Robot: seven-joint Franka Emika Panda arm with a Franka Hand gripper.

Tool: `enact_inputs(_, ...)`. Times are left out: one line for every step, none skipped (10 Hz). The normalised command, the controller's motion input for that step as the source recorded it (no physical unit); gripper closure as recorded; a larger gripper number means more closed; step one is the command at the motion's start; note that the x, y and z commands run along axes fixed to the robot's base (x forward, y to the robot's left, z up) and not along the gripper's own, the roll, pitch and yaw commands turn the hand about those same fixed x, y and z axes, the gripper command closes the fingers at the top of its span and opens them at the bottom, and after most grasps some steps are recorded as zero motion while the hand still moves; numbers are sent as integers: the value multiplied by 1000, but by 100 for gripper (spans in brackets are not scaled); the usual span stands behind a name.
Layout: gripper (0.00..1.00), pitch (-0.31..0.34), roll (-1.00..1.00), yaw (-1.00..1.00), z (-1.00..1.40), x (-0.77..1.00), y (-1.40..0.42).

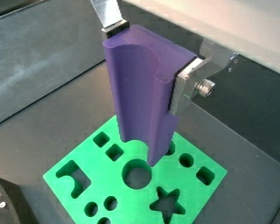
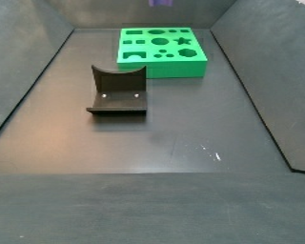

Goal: Insert the arch object.

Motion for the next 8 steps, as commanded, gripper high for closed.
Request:
enact_inputs(100,10,180,0,-857,723,749)
enact_inputs(100,0,181,0,-866,574,809)
enact_inputs(100,0,159,0,-903,517,840)
enact_inputs(100,0,149,0,-920,503,849)
enact_inputs(100,0,137,3,-937,483,851)
enact_inputs(100,0,0,0,-469,669,700)
enact_inputs(100,79,-177,-129,0,586,297)
enact_inputs(100,30,-223,-126,0,489,57)
